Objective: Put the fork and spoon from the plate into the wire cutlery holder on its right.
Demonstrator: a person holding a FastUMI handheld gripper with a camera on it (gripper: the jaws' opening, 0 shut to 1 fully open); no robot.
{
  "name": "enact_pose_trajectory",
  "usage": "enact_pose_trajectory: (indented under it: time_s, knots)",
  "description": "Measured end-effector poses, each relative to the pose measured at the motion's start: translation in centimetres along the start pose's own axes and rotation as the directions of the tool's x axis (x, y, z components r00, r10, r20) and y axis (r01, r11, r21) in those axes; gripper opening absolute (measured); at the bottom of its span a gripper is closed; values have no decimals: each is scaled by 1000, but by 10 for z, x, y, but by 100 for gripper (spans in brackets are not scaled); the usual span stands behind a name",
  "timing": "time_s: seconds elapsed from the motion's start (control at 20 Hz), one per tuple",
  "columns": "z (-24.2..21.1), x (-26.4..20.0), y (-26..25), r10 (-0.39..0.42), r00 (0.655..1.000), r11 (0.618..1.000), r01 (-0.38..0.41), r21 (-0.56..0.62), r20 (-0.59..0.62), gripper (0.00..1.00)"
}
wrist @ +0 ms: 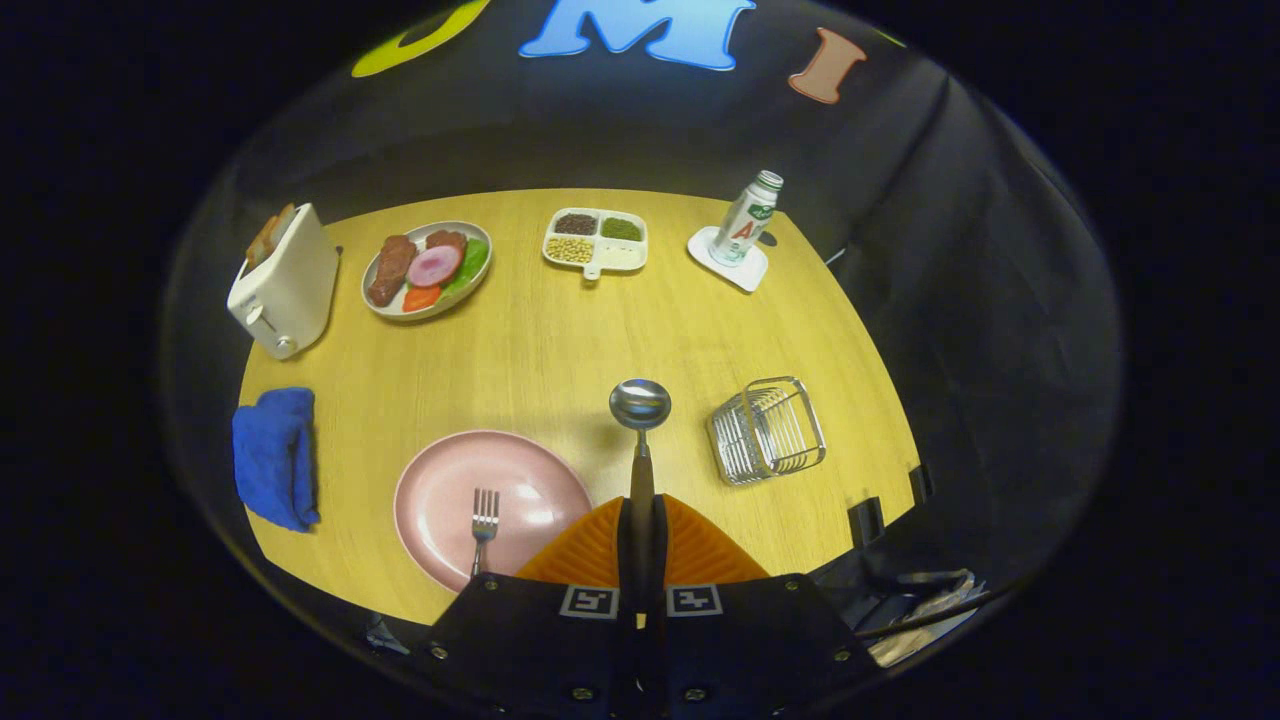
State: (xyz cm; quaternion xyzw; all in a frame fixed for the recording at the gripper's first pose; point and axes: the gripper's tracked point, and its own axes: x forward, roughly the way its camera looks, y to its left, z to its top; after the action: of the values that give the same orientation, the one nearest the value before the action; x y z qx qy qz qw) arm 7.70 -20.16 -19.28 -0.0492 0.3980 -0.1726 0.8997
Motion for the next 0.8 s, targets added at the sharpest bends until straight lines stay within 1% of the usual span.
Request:
enact_pose_trajectory:
  time_s: [0.3, 0.45, 0.6, 0.7, 0.8]
  knots:
    - [0, 20, -50, -49, 998, 993, 53, 104, -45, 3]
    - [4, 29, -67, -49, 998, 986, 56, 154, -49, 3]
    - [5, 40, -86, -72, 995, 979, 84, 184, -68, 3]
    - [5, 46, -94, -67, 995, 975, 81, 207, -72, 3]
    - [-5, 50, -102, -68, 992, 976, 88, 197, -109, 3]
